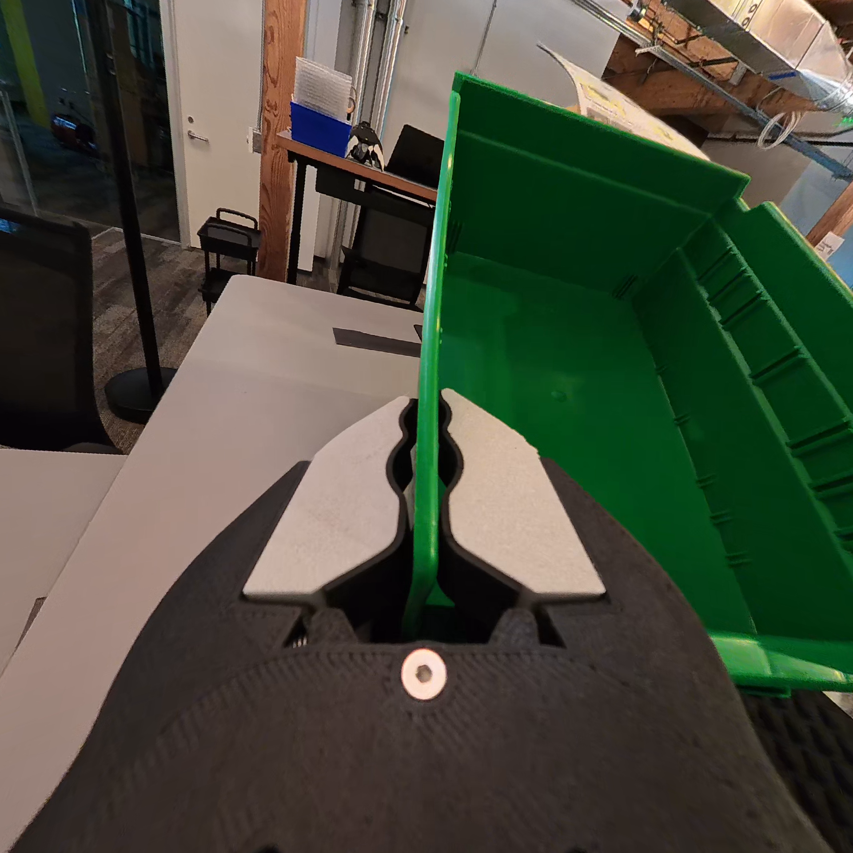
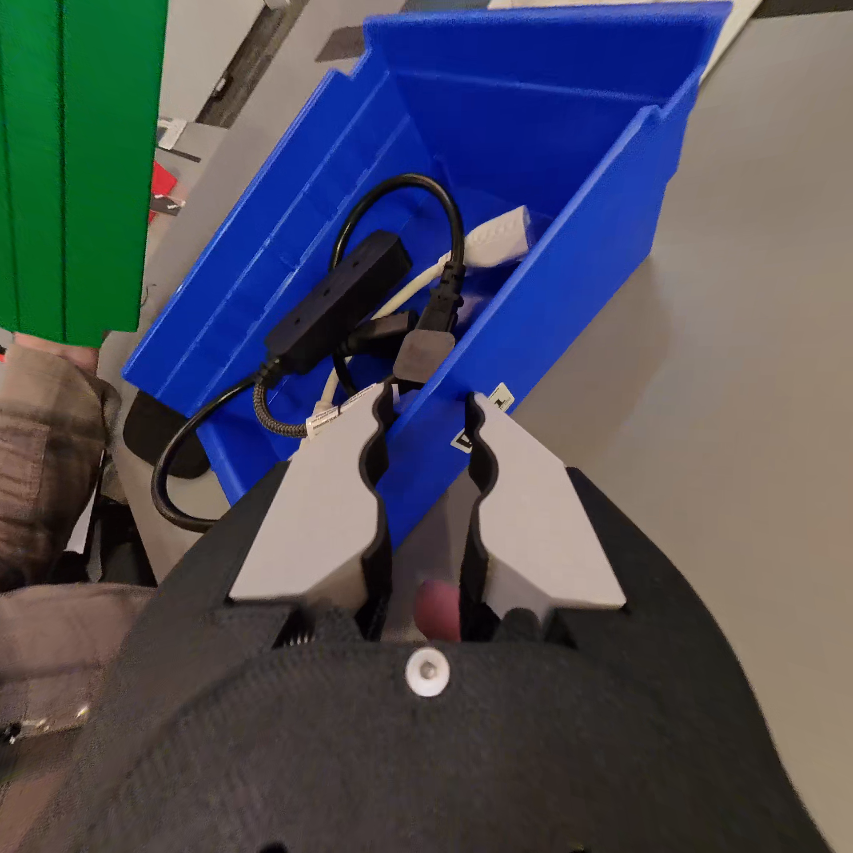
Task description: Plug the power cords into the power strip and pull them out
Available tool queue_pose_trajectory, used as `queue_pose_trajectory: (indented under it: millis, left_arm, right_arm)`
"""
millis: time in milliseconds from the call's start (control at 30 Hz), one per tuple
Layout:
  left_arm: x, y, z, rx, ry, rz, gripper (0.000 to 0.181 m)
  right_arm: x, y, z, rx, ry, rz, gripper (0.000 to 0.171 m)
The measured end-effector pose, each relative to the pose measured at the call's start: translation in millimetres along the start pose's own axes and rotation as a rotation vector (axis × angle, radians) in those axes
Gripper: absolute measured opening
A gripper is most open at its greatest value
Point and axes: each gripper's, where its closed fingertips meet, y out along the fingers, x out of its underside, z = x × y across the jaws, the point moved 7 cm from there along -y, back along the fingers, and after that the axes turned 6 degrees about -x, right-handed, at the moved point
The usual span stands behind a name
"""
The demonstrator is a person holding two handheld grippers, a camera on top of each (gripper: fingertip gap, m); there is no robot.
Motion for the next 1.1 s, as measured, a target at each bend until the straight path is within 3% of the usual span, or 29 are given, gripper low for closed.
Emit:
queue_pose_trajectory:
  millis: [1100]
  left_arm:
    - [-43,-65,-30,-0.08,0.014,0.11,0.005]
  right_arm:
    - [-74,196,-73,-0.2,0.055,0.119,0.036]
